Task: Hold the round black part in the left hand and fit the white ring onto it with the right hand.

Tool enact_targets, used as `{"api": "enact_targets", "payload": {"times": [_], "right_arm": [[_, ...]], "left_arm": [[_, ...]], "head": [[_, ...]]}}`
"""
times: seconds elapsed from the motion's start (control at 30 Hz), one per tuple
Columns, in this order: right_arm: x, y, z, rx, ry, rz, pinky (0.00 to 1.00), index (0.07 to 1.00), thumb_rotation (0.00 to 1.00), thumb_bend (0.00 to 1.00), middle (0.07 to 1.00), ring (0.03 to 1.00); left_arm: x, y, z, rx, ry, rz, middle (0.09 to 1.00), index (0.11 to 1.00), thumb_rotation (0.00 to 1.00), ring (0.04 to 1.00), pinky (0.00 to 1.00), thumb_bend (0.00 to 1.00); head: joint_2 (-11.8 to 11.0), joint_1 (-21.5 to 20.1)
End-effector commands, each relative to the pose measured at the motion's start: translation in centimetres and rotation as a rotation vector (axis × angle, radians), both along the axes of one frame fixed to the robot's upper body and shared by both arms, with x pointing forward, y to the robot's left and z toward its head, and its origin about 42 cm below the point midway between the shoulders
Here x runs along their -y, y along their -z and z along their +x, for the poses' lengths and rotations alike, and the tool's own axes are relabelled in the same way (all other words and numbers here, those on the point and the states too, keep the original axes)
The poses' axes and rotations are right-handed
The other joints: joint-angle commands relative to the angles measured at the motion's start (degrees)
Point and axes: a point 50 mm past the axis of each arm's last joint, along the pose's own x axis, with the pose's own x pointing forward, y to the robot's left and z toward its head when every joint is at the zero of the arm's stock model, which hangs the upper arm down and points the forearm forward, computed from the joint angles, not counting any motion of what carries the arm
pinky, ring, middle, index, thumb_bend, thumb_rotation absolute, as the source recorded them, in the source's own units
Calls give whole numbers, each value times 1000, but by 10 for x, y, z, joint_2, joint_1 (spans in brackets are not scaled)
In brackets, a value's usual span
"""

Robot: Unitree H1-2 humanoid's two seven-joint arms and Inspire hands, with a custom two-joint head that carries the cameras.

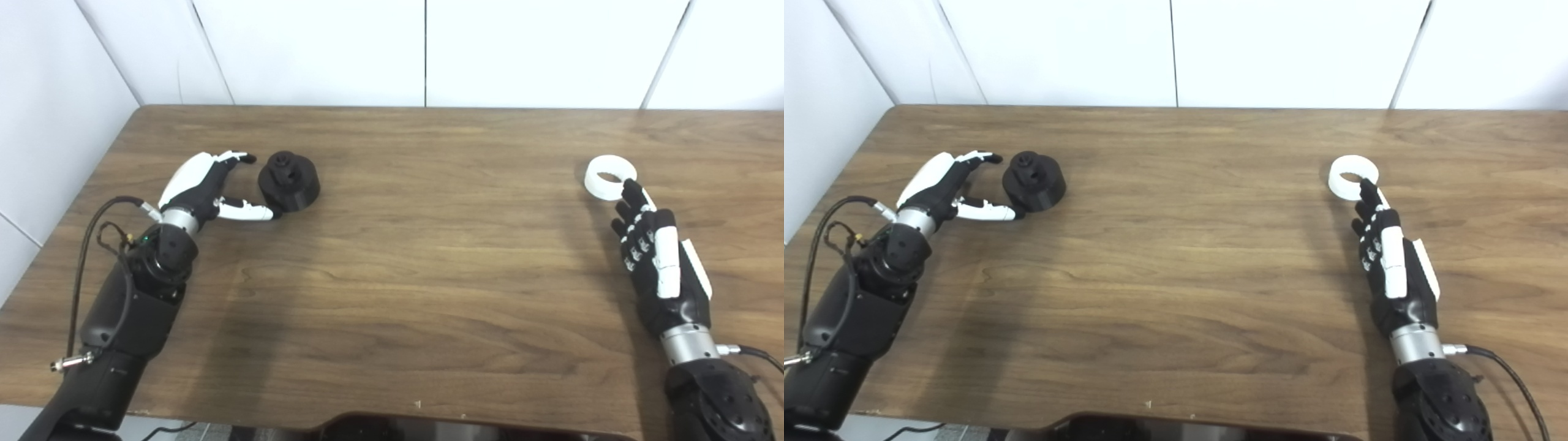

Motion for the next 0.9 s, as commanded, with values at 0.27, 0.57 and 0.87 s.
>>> {"api": "enact_targets", "payload": {"times": [0.27,0.57,0.87], "right_arm": [[-4,-6,-2,47,12,12,1000,951,1000,638,988,1000],[-4,-5,-4,44,13,14,1000,950,1000,659,995,1000],[-2,-5,-5,43,20,15,1000,952,1000,657,993,1000]], "left_arm": [[10,-30,21,90,37,41,962,844,316,1000,912,957],[13,-27,25,100,57,35,963,829,282,1000,911,933],[16,-24,26,112,51,23,947,682,225,1000,923,887]], "head": [[-1,-5],[-2,-8],[-2,-7]]}}
